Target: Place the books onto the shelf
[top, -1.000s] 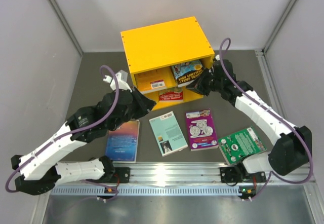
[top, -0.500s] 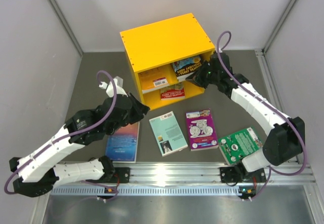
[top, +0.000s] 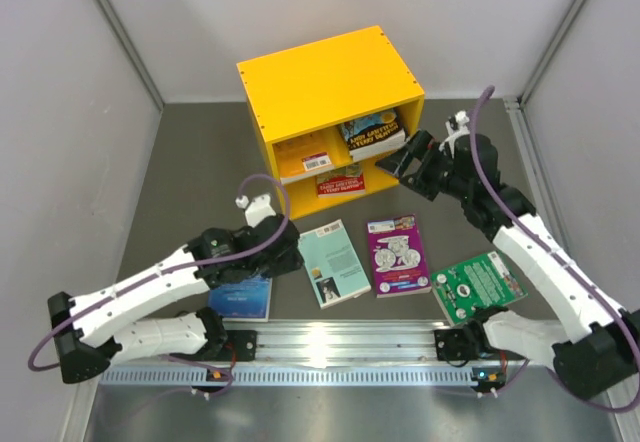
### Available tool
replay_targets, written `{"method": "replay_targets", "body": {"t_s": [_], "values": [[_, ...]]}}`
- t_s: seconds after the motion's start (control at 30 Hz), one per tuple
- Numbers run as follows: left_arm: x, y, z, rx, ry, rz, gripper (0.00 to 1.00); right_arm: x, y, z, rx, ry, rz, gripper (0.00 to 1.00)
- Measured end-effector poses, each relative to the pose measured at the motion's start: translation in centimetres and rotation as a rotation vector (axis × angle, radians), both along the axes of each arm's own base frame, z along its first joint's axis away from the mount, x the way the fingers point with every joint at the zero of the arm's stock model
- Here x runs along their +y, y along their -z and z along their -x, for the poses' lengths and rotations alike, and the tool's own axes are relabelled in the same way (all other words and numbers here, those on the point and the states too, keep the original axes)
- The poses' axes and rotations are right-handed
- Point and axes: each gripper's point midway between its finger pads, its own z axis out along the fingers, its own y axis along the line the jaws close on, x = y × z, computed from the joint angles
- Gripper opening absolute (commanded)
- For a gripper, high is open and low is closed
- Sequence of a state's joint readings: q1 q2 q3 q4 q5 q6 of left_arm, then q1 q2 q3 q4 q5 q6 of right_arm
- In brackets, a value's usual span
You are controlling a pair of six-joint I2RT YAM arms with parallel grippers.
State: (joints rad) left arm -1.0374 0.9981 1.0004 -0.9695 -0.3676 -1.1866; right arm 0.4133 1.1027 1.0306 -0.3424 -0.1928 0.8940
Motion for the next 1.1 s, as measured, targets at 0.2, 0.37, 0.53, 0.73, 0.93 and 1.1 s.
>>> {"method": "replay_targets", "body": {"t_s": [0.2, 0.37, 0.53, 0.73, 0.93, 1.1], "values": [[0.5, 8.1, 2.7, 0.157, 0.041, -0.052, 0.83, 3.0, 7.7, 5.5, 0.14, -0.267, -0.001, 1.0], [-1.2, 10.2, 2.6, 0.178, 0.066, -0.018, 0.85, 4.3, 14.0, 9.3, 0.308, -0.398, 0.055, 1.0], [-2.4, 12.8, 2.2, 0.189, 0.073, -0.007, 0.9, 5.8, 16.0, 9.8, 0.317, -0.488, 0.087, 1.0], [-2.3, 15.0, 1.8, 0.208, 0.031, 0.031, 0.91, 7.7, 21.3, 11.5, 0.427, -0.581, 0.159, 1.0], [-4.0, 14.4, 0.0, 0.165, 0.005, 0.181, 0.93, 9.9, 22.6, 12.6, 0.442, -0.658, 0.154, 1.0], [-4.4, 14.7, -0.3, 0.167, -0.001, 0.232, 0.94, 10.6, 22.5, 12.6, 0.448, -0.661, 0.125, 0.98]]}}
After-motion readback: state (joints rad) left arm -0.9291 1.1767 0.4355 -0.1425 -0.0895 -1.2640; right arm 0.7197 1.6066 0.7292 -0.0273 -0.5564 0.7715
